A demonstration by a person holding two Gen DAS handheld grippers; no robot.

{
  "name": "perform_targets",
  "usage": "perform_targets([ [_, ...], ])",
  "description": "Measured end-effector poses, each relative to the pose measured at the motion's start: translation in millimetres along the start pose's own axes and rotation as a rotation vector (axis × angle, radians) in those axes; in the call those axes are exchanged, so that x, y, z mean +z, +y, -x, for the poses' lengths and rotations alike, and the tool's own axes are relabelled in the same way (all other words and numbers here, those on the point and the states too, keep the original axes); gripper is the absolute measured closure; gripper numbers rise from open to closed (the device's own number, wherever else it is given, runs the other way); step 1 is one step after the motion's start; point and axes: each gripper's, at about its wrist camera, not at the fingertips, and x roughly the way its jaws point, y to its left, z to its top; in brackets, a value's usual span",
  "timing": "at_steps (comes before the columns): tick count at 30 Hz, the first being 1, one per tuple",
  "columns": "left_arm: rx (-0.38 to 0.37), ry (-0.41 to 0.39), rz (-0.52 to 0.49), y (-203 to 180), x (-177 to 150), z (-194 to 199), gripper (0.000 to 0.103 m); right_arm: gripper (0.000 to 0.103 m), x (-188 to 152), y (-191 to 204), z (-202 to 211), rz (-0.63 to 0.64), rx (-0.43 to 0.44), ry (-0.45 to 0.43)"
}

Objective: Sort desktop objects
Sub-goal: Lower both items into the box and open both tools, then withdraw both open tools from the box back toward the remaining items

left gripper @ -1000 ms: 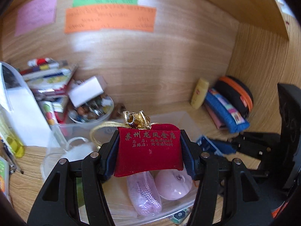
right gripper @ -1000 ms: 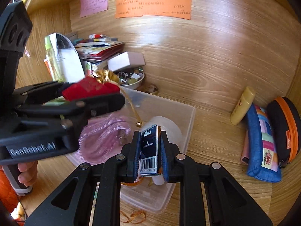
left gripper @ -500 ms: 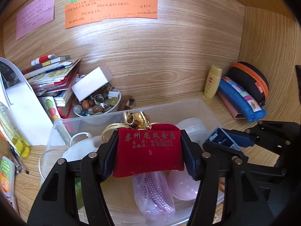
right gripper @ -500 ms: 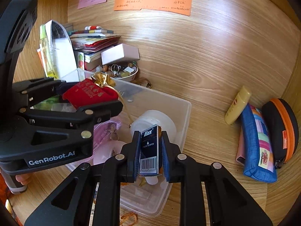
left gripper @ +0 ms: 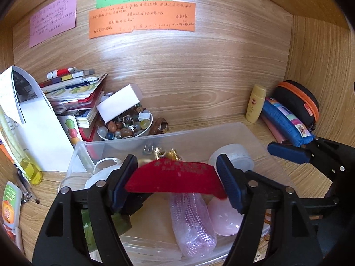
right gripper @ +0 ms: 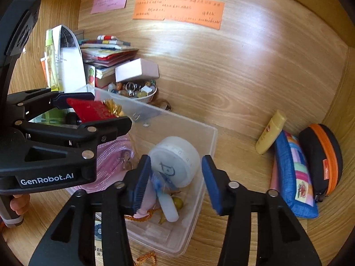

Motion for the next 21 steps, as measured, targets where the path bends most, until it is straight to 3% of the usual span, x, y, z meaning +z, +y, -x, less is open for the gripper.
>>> perform_targets([
  [2, -0.006, -0.009, 0.001, 0, 1, 3, 0.023, 0.05, 1, 0, 2, -0.002, 0.0, -0.009],
  [4, 0.007, -0.022, -0.008, -1, 1, 7, 0.011, 0.045, 1, 0, 4, -0.005, -0.009, -0.017],
  [9, 0.021, -0.067, -0.013, -1, 4, 19, 0.004, 0.029, 2, -3, 5, -0.024, -0.032, -0.027],
  [17, 0.008, -0.083, 0.036, 8, 8, 39, 0.002, 0.015, 5, -18, 11, -0.078, -0.02, -0.022],
  [21, 0.017, -0.07, 0.051, 16, 4, 55, 0.001, 0.015, 7, -21, 18, -0.105, 0.014, -0.019],
])
